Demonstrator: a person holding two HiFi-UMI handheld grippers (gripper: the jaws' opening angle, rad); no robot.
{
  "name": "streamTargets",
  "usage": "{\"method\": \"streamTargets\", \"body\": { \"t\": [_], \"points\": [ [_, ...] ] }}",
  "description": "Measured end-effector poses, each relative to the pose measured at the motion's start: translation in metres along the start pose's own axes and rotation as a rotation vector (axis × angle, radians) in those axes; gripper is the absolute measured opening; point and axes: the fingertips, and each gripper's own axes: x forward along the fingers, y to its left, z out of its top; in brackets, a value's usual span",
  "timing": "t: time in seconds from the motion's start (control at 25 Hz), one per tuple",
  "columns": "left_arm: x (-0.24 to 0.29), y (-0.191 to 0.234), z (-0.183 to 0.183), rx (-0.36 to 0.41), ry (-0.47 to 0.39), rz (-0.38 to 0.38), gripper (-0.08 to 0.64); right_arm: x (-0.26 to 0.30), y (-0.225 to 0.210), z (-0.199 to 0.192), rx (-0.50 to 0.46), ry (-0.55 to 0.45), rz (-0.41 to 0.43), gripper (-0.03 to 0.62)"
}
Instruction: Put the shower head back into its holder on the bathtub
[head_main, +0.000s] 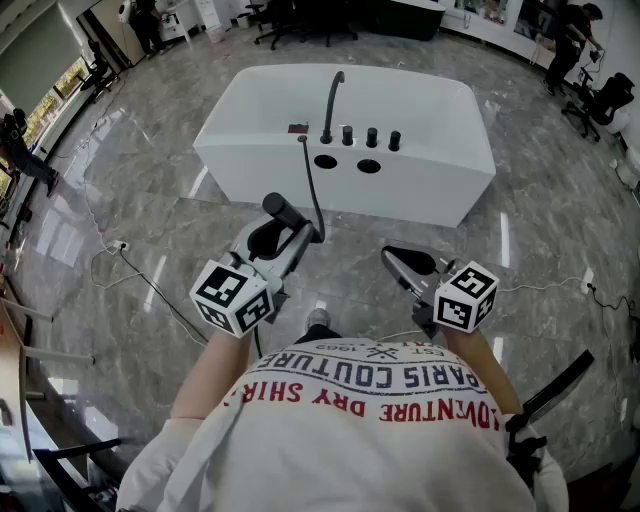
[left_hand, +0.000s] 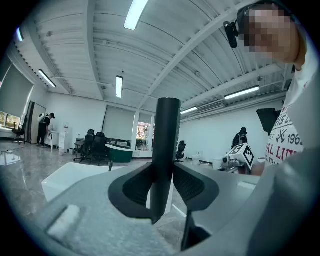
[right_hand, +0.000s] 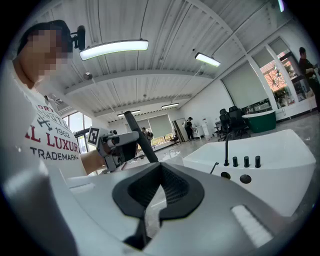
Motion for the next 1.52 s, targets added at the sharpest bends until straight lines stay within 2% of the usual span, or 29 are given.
{"method": "streamTargets", "body": {
  "t": [0.36, 0.88, 1.12, 1.52],
  "points": [
    [-0.005, -0.006, 0.001, 0.0, 0.001, 0.02, 0.135, -0.007, 0.01, -0.003, 0.027, -0.015, 0.039, 0.006],
    [-0.013, -0.014, -0.001, 0.007, 0.002, 0.045, 0.135, -0.02, 0.008, -0.011, 0.07, -0.043, 0.038, 0.006],
    [-0.02, 0.003, -0.005, -0.02, 0.0, 0.082, 0.135, -0.01, 0.001, -0.022, 0.102, -0.022, 0.049, 0.006],
    [-0.023, 0.063, 0.01, -0.049, -0.054, 0.15, 0.135, 0.011, -0.03, -0.026, 0.15, -0.01, 0.025, 0.006]
  ]
}}
